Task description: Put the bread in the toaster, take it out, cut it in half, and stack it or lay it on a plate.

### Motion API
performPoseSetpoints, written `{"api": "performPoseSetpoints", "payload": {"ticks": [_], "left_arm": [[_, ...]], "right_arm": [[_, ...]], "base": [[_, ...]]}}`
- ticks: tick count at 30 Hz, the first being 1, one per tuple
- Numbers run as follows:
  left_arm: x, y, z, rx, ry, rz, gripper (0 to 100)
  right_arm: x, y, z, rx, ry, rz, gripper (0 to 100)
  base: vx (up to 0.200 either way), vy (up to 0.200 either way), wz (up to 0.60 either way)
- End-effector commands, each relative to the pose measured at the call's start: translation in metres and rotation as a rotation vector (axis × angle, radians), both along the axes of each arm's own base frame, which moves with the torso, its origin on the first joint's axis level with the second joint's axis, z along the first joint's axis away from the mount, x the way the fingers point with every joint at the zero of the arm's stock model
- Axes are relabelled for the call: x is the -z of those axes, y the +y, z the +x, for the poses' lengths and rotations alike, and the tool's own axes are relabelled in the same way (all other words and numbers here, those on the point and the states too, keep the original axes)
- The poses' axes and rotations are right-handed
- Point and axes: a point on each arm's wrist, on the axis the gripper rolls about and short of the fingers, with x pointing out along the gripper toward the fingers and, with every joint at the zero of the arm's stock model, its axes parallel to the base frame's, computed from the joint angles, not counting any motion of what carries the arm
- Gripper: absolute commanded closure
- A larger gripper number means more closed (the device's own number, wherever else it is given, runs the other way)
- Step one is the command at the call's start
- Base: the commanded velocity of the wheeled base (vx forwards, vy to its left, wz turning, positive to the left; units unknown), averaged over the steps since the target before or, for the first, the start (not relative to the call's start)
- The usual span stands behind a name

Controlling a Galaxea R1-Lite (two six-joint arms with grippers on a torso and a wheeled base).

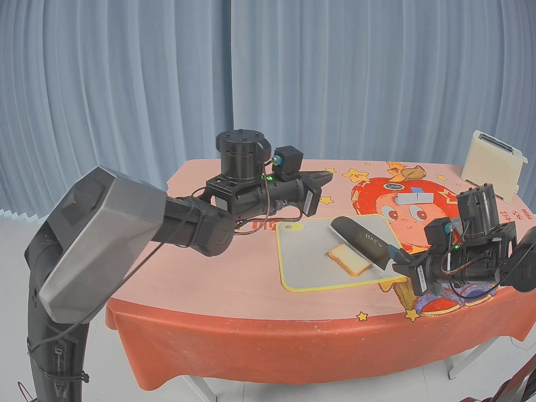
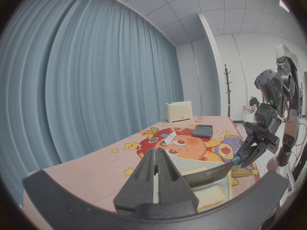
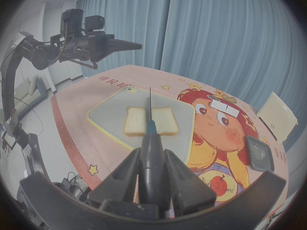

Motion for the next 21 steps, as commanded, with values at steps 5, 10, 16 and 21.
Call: {"api": "performPoseSetpoints", "payload": {"ticks": [5,10,16,21], "left_arm": [[-0.059,0.088,-0.032,-0.162,-0.030,-0.014,100],[-0.062,0.127,-0.055,-0.262,0.005,0.009,100],[-0.042,0.161,-0.077,-0.334,0.010,0.012,100],[-0.019,0.188,-0.089,-0.423,-0.048,-0.009,100]], "right_arm": [[-0.010,0.000,-0.002,-0.011,-0.034,0.027,100],[-0.011,0.002,-0.002,-0.017,-0.040,0.029,100],[-0.010,0.001,-0.002,-0.013,-0.036,0.025,100],[-0.015,-0.001,-0.007,-0.007,-0.055,0.029,100]], "base": [[0.000,0.000,0.00],[0.000,0.000,0.00],[0.000,0.000,0.00],[0.000,0.000,0.00]]}}
